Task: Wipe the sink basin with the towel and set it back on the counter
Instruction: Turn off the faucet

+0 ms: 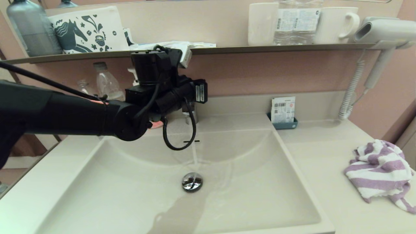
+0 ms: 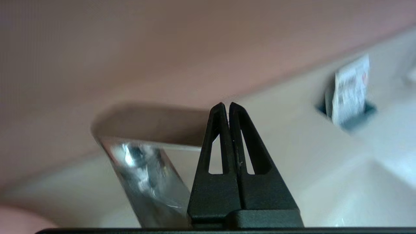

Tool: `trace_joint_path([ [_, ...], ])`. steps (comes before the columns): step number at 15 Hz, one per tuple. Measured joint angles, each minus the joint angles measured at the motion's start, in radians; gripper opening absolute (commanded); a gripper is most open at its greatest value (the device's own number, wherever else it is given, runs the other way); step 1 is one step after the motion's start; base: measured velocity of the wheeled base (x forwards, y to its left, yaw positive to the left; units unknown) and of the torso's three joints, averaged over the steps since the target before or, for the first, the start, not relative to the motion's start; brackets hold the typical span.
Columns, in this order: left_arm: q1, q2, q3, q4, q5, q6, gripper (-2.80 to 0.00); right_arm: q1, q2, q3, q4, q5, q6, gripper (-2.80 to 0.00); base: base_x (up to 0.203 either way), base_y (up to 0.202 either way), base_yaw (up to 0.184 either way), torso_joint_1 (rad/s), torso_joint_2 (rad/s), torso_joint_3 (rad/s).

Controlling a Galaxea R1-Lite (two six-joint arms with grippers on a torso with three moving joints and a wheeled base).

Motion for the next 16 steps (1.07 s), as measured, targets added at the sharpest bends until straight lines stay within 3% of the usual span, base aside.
trace_joint_path([
  [3, 0.001, -0.030, 0.021, -0.011, 0.001, -0.001, -2.80, 0.000, 0.000, 0.000, 0.000, 0.000, 0.000, -2.80, 0.000, 0.000, 0.000, 0.000, 0.00, 0.000],
  [8, 0.010, -0.042, -0.077, 0.035, -0.003, -0.001, -2.80, -0.001, 0.000, 0.000, 0.000, 0.000, 0.000, -2.80, 0.000, 0.000, 0.000, 0.000, 0.00, 0.000],
  [16, -0.049, -0.037, 0.047, -0.020, -0.002, -0.009, -2.80, 0.000, 0.000, 0.000, 0.000, 0.000, 0.000, -2.80, 0.000, 0.000, 0.000, 0.000, 0.00, 0.000],
])
